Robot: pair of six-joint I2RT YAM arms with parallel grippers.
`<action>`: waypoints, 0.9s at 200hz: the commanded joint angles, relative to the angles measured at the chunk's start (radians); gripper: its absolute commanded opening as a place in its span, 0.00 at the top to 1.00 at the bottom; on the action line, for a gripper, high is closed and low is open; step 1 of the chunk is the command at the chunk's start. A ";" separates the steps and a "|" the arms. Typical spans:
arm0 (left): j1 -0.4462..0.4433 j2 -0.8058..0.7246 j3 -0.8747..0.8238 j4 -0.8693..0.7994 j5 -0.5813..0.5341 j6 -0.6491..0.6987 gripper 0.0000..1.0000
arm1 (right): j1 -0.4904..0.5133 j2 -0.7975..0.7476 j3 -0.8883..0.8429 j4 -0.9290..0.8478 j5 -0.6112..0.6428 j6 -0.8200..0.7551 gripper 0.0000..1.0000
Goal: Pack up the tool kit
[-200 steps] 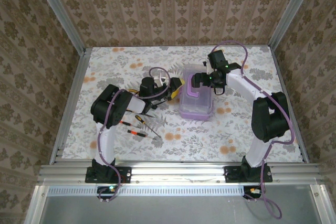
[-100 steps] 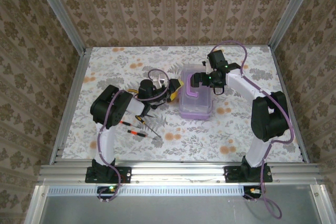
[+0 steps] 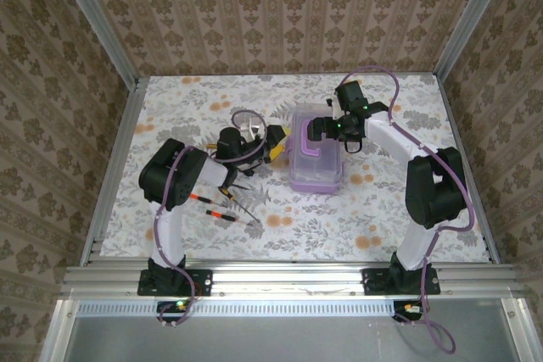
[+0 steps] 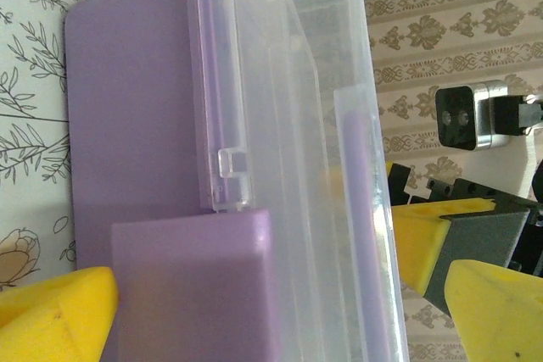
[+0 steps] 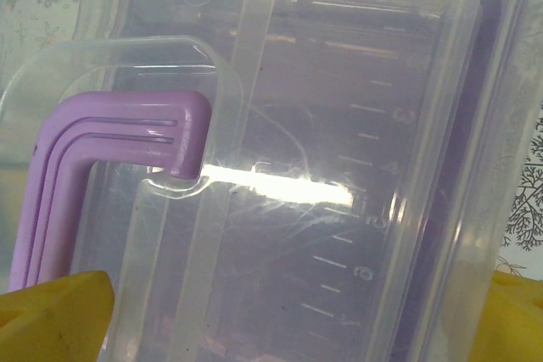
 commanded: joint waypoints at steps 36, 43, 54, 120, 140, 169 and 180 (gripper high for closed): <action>0.013 -0.059 -0.005 0.032 0.018 0.000 0.00 | 0.001 0.036 -0.019 0.005 -0.036 0.007 0.00; 0.014 -0.058 -0.007 0.030 0.017 0.002 0.00 | 0.002 0.036 -0.019 0.005 -0.036 0.006 0.00; 0.015 -0.060 -0.016 0.029 0.018 0.003 0.00 | 0.002 0.036 -0.019 0.005 -0.037 0.007 0.00; 0.041 -0.305 0.005 -0.703 -0.139 0.467 0.00 | 0.000 0.020 -0.019 -0.001 -0.027 0.002 0.00; 0.045 -0.370 0.058 -0.897 -0.199 0.596 0.00 | -0.002 0.015 -0.008 -0.008 -0.023 0.001 0.00; 0.046 -0.373 0.091 -0.956 -0.199 0.635 0.00 | 0.000 0.031 -0.001 -0.002 -0.037 0.006 0.04; 0.046 -0.365 0.088 -0.954 -0.198 0.634 0.00 | 0.000 0.034 -0.005 0.003 -0.044 0.010 0.07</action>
